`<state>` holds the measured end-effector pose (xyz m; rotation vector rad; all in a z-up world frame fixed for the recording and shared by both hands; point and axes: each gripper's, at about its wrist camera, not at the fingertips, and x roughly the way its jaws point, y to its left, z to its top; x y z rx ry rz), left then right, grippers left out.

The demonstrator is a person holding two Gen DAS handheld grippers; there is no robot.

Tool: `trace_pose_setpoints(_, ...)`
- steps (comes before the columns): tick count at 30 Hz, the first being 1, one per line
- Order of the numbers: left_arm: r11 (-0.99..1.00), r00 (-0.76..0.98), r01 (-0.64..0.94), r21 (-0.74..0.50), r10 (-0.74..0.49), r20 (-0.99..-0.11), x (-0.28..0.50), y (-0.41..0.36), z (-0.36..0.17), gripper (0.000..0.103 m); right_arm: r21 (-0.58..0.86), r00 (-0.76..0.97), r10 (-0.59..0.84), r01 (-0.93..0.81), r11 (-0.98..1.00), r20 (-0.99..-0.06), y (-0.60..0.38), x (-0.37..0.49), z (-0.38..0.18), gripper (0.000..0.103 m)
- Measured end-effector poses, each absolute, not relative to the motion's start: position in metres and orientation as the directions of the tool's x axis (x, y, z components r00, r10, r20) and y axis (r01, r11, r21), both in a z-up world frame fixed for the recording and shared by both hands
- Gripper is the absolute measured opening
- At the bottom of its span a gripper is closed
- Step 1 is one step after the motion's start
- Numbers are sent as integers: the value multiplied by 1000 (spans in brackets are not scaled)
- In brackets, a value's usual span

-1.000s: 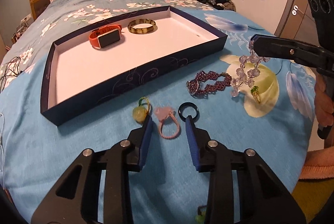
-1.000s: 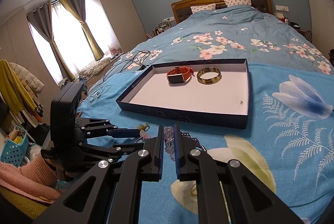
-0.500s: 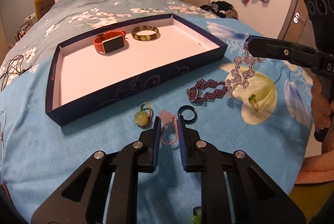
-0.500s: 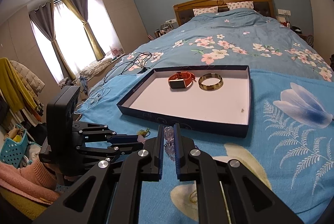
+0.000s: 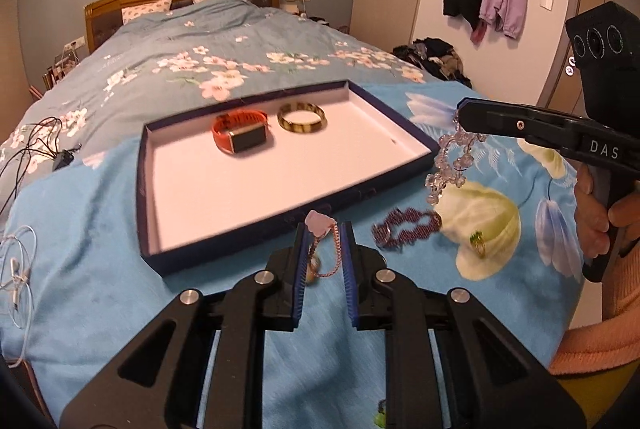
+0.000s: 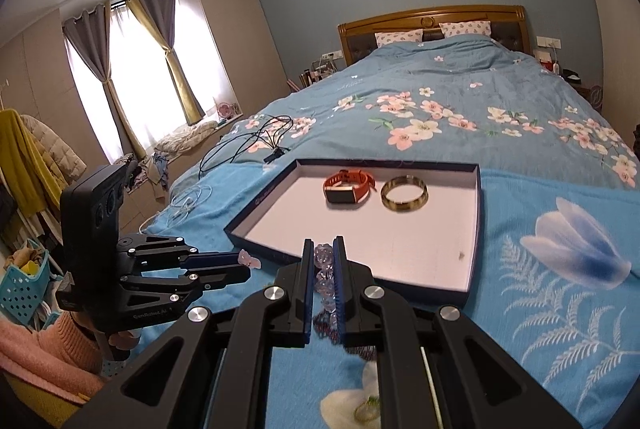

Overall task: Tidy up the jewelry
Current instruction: 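Carry the crystal bracelet and pink necklace into the tray box with both tools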

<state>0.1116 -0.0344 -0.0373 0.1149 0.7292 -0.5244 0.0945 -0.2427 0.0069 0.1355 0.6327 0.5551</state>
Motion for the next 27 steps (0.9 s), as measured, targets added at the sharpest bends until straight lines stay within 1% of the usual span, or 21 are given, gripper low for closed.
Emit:
trace_pose_setpoints(4,874,640,480,-77,-408,-651,121,-29,-30,16,276,678,527,-451,849,-512,-243,105,14,8)
trace_pose_setpoints(15,889,665,454,-65,-386,-639,138,-27,-23,16,264,685,510,-439,859,-520,-237,135,14,8)
trace_pose_setpoints(27,897,678,438,-61,-374,-632,147,-29,-21,16,261,685,511,-443,858,-519,-234,143,16,8)
